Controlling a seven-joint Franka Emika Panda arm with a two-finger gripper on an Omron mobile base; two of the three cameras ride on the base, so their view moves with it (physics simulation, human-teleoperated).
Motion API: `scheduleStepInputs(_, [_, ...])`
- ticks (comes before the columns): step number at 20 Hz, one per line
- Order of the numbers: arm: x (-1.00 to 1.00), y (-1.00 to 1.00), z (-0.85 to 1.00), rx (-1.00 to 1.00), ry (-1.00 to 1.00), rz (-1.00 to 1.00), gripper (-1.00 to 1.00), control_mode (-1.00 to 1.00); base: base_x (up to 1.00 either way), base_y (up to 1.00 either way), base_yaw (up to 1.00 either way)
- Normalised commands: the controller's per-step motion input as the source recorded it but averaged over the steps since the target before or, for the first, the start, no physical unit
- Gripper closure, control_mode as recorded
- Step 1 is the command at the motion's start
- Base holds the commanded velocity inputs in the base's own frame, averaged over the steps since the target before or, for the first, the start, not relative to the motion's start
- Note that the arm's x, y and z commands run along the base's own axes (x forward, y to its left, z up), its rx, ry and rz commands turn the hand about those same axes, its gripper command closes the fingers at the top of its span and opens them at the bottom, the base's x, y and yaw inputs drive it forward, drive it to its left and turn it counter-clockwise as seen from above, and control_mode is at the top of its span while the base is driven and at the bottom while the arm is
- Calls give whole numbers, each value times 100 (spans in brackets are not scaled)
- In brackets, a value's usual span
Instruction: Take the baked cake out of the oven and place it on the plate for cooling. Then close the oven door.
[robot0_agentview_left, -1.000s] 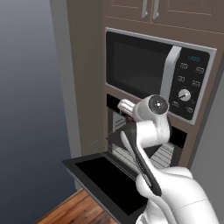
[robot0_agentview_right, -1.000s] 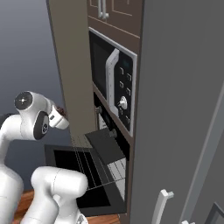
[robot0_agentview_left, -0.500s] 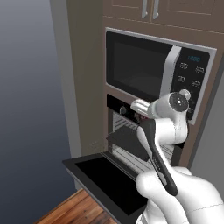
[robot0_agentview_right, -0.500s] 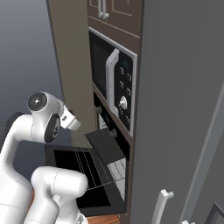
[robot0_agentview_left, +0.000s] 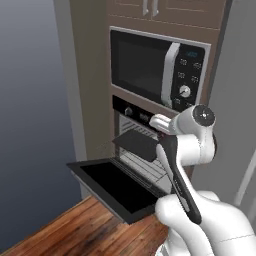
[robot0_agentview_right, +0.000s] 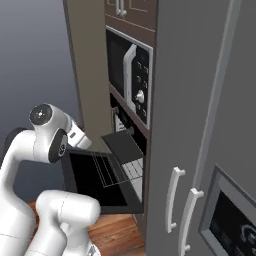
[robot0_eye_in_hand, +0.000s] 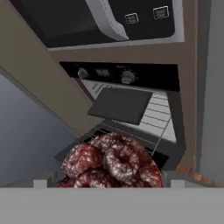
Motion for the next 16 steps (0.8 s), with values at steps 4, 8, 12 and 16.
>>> scheduleStepInputs(4, [0, 0, 0, 0, 0, 0, 100, 100, -100, 1, 0])
scheduleStepInputs(8, [0, 0, 0, 0, 0, 0, 100, 100, -100, 3, 0])
scheduleStepInputs(12, [0, 0, 0, 0, 0, 0, 100, 100, -100, 0, -2])
scheduleStepInputs(16, [0, 0, 0, 0, 0, 0, 100, 100, -100, 0, -5])
